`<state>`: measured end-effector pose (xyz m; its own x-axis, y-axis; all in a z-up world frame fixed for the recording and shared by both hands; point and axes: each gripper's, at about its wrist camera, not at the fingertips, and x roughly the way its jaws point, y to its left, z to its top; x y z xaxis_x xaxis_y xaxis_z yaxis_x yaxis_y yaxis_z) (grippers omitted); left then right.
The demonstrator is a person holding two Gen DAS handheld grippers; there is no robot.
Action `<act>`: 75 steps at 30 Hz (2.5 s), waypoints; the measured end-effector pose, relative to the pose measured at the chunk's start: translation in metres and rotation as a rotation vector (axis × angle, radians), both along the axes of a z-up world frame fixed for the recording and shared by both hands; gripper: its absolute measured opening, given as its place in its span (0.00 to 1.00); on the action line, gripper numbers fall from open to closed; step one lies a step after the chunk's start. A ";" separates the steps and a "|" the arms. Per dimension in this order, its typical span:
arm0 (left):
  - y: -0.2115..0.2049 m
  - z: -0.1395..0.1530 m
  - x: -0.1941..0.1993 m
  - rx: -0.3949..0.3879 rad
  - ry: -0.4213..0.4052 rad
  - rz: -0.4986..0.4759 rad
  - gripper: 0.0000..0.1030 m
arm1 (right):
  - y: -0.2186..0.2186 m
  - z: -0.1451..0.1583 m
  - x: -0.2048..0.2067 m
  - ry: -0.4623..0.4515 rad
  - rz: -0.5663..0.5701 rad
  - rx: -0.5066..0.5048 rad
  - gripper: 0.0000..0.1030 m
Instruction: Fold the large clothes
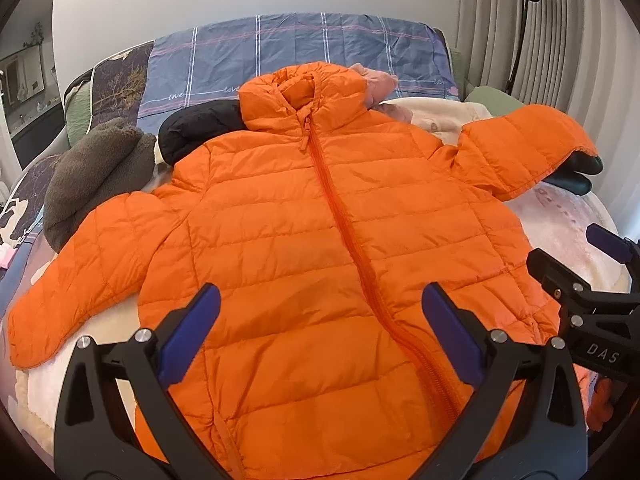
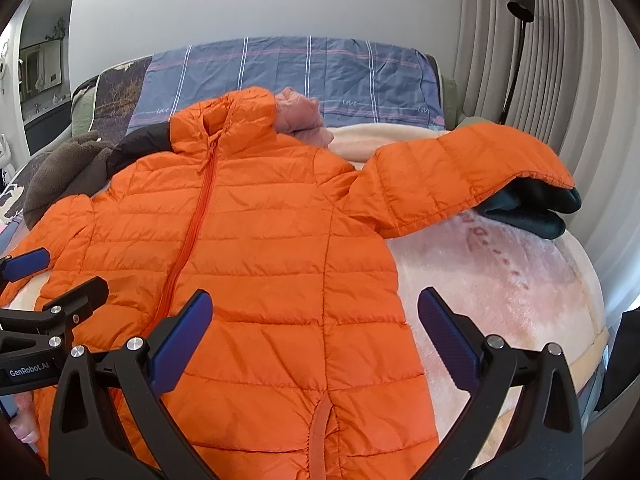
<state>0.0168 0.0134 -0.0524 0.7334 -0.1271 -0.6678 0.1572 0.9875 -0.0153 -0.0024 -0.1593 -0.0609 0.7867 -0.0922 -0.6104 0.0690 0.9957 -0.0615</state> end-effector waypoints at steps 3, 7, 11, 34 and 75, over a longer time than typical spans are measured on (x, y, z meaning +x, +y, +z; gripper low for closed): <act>0.004 -0.003 0.001 -0.019 0.013 -0.003 0.98 | 0.001 -0.004 0.004 0.029 -0.008 0.005 0.99; 0.008 -0.006 0.002 -0.046 0.038 0.000 0.98 | 0.000 -0.008 0.009 0.060 -0.022 0.011 0.99; 0.009 -0.007 0.003 -0.035 0.036 0.007 0.98 | 0.001 -0.009 0.013 0.072 -0.026 0.004 0.99; 0.003 -0.008 0.002 0.002 0.037 -0.006 0.98 | 0.001 -0.011 0.016 0.082 -0.025 0.010 0.99; 0.085 0.053 0.379 -0.203 0.134 0.152 0.58 | -0.033 0.067 0.392 0.173 0.267 0.433 0.53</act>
<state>0.3959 0.0983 0.0005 0.6609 -0.1635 -0.7325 -0.0088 0.9742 -0.2254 0.3899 -0.1922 0.0060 0.6327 0.3864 -0.6711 -0.1650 0.9140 0.3706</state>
